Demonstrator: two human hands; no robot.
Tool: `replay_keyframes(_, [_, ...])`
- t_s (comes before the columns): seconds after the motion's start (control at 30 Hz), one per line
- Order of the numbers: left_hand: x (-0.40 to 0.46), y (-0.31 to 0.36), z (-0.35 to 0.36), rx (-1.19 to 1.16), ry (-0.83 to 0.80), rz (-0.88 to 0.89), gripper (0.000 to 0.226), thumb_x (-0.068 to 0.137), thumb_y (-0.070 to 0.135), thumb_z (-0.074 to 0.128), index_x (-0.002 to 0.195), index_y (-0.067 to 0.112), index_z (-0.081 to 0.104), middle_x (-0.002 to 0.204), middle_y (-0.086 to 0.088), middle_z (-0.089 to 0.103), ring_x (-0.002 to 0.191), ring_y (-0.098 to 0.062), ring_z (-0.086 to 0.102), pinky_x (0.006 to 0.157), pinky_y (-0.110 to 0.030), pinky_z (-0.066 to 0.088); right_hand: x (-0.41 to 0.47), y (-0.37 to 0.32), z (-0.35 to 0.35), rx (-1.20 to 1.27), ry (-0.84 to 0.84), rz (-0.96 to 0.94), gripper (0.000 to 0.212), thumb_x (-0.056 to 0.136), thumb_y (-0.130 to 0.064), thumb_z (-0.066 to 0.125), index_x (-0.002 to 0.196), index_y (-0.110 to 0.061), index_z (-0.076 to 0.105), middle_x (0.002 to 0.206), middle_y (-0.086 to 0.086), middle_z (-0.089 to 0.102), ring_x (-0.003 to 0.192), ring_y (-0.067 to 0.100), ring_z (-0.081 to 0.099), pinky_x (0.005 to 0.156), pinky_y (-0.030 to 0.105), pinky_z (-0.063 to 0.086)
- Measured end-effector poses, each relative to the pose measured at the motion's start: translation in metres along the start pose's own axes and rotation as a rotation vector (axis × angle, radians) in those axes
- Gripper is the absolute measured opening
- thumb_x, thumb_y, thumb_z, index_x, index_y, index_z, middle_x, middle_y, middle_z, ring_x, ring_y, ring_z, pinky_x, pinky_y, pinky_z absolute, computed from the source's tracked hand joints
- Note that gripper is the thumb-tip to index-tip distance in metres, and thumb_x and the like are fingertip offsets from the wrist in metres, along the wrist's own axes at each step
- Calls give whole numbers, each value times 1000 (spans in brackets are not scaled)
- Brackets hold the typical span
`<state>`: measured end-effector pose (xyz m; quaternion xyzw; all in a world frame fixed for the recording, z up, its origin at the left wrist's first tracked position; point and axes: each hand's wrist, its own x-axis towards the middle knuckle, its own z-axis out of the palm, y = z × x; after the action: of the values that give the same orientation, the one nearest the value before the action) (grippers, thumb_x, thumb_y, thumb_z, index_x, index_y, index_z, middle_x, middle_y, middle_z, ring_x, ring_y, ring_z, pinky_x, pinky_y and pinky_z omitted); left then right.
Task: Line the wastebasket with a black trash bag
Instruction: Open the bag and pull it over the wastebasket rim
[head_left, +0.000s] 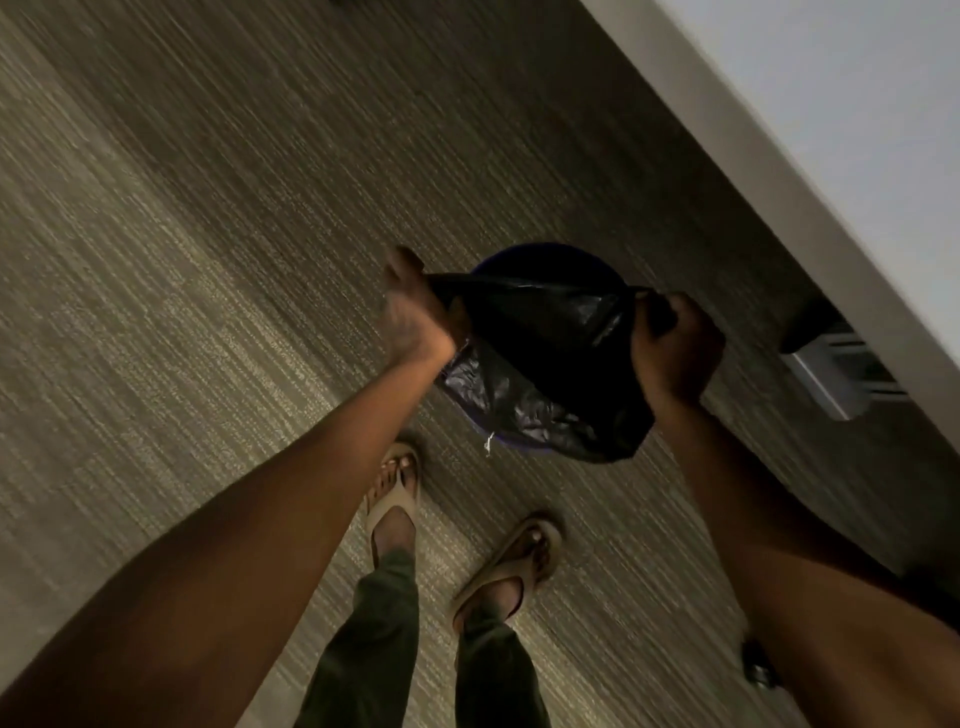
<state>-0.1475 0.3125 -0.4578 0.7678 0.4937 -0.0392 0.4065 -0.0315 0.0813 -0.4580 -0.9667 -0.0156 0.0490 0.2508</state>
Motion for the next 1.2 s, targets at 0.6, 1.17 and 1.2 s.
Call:
replay_keyframes(0.6, [71,-30,37,600,-277,541,88,95,28,68,166,27,16,172,-11,18,161,-38,10,124,-66,18,67,26,49,-446,-185,-625,56,88,1,63,142,-13,61,125,30,65,101,51,66,82,53,54])
replay_keyframes(1.17, [95,-56,50,-48,-503,207,42,98,15,66,139,27,66,125,1,74,116,-21,69,105,-43,56,109,63,81,-33,-505,202,41,108,-40,42,100,-10,69,100,21,67,101,40,67,76,37,43])
replay_keyframes(1.2, [94,-60,49,-210,-502,128,44,96,11,68,138,26,66,123,2,74,113,-20,71,99,-43,59,109,66,82,30,-484,245,38,107,-39,46,99,-10,70,100,21,68,102,40,68,78,40,47])
